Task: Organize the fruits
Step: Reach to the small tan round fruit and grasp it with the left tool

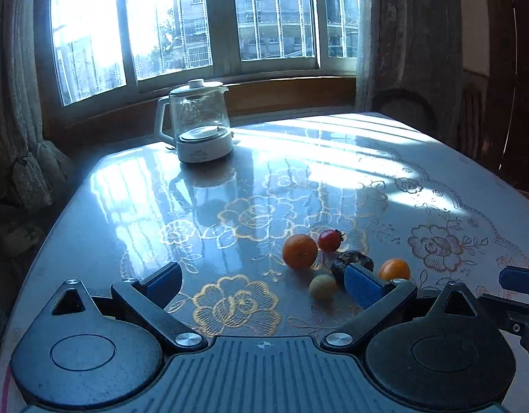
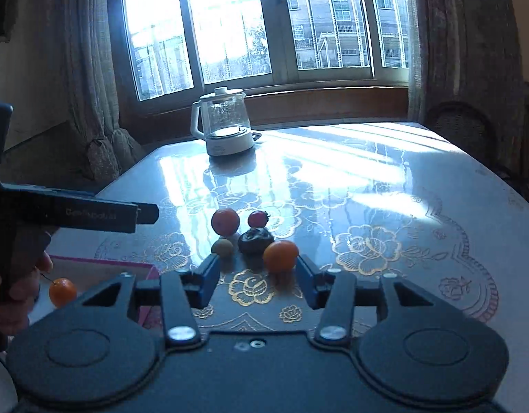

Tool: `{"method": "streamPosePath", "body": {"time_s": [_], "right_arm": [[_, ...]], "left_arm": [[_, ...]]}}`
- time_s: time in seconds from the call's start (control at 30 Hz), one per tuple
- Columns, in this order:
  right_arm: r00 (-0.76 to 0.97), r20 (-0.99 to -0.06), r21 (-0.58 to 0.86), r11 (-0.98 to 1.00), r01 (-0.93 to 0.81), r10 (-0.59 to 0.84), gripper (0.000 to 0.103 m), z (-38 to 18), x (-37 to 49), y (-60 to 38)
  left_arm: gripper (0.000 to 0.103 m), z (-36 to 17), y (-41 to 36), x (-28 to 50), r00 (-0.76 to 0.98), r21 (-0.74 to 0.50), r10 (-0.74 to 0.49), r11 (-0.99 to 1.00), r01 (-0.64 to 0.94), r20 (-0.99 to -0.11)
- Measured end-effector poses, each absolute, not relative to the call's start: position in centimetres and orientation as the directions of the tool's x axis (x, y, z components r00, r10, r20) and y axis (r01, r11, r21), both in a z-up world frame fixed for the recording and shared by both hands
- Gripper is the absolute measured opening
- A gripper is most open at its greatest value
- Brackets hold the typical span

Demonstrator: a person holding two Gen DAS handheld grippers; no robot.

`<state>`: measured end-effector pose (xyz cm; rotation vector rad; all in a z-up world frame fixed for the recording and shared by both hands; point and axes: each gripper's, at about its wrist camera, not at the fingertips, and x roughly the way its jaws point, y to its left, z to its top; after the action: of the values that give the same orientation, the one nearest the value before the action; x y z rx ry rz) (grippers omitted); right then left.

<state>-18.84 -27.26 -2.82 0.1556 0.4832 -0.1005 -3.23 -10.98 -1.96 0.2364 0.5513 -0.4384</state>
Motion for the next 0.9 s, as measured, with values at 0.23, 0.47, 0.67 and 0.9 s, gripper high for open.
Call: {"method": "streamPosePath", "body": {"time_s": [0.23,0.47,0.67,0.9], "right_arm": [[0.882,-0.461,0.153,0.970,0.188,-0.099,0.054,-3.3,-20.2,-30.8],[0.874,-0.476,0.180,0.962,0.206,-0.098,0.055,-4.1,-20.8,-33.1],[0.874,-0.479,0.191,0.961,0.199,-0.086,0.056,-4.5,-20.7,-33.6],[0.871,-0.486,0.209,0.959,0.192,-0.068,0.061,-5.0,-20.5,-33.9]], "left_arm": [[0.100,-5.2,-16.0,-1.7,0.693,0.079,-0.331,0.869,0.488,-0.641],[0.072,-6.4,-16.6,-1.2,0.690,0.092,-0.300,0.878,0.470,-0.659],[0.069,-7.9,-16.4,-0.1,0.659,0.069,-0.276,0.892,0.448,-0.700],[0.050,-8.1,-17.1,0.5,0.651,0.056,-0.278,0.895,0.443,-0.707]]}}
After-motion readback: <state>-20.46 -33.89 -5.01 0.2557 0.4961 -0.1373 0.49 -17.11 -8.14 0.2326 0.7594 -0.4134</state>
